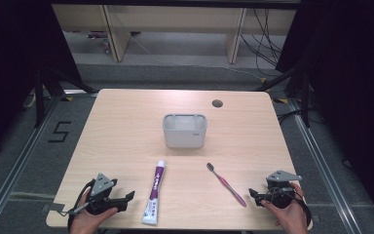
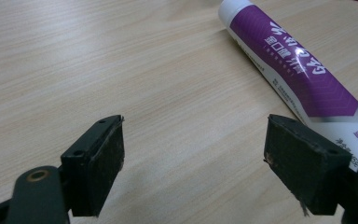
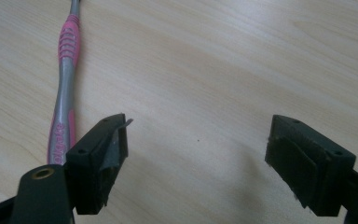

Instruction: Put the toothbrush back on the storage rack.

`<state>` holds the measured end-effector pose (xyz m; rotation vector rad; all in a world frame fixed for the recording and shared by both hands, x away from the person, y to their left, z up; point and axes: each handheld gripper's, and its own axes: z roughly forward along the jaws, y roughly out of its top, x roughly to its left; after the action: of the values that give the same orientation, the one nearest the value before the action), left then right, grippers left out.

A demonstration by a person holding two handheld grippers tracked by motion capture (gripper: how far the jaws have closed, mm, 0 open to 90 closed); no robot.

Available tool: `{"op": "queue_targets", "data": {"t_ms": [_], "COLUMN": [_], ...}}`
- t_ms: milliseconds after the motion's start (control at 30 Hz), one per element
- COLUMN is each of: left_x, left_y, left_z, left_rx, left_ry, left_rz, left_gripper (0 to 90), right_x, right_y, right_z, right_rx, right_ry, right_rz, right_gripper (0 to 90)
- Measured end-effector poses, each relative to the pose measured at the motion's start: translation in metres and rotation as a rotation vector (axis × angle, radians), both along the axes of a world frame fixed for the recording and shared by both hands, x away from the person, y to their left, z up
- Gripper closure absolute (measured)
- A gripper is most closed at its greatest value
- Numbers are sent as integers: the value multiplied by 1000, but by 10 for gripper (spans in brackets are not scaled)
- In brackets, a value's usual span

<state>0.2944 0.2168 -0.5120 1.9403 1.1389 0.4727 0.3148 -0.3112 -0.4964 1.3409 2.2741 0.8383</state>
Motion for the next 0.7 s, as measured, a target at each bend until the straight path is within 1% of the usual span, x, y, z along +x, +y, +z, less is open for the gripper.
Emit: {"op": "queue_targets", "data": {"t_ms": [33,100,133,167,200,233,267,300,333,367,400,433,467,500,533,567,600,633,667,700], "left_x": [0,0,0,0,0,0,0,0,0,0,0,1,1,1,1,2,2,2,2,2], "left_y": [0,0,0,0,0,0,0,0,1,1,1,2,2,1,1,-1,-1,0,0,0], "left_z": [0,0,0,0,0,0,1,1,1,1,1,1,1,1,1,1,1,2,2,2], "left_rx": [3,1,0,0,2,3,7,3,2,4,4,26,26,24,24,-6,-6,23,23,25], "left_ry": [2,0,0,0,2,1,1,-5,-5,-5,-5,3,3,1,1,-1,-1,5,5,8], "left_rz": [-4,-6,-6,-6,-6,-5,-1,3,5,7,7,-2,-2,2,2,11,11,-8,-8,-12], "left_gripper": [195,195,195,195,195,195,195,196,197,197,197,197,197,197,197,198,198,198,198,198], "right_x": [0,0,1,1,1,2,2,3,0,3,3,4,4,3,4,5,6,6,7,8], "right_y": [1,2,1,2,2,2,4,2,6,5,5,6,6,9,10,10,10,11,11,11], "right_z": [0,-1,0,1,2,1,2,1,3,2,2,4,4,5,5,6,6,5,5,5], "right_rx": [13,26,20,19,16,8,26,6,31,7,7,6,6,29,31,21,24,24,19,36], "right_ry": [6,5,13,8,16,5,25,0,36,6,6,10,10,29,26,21,27,15,13,36], "right_rz": [-10,-6,11,3,-2,8,8,31,-7,35,35,48,48,33,29,44,39,41,47,55], "right_gripper": [213,207,203,200,199,200,206,215,223,230,230,245,245,259,264,267,271,275,279,286]}}
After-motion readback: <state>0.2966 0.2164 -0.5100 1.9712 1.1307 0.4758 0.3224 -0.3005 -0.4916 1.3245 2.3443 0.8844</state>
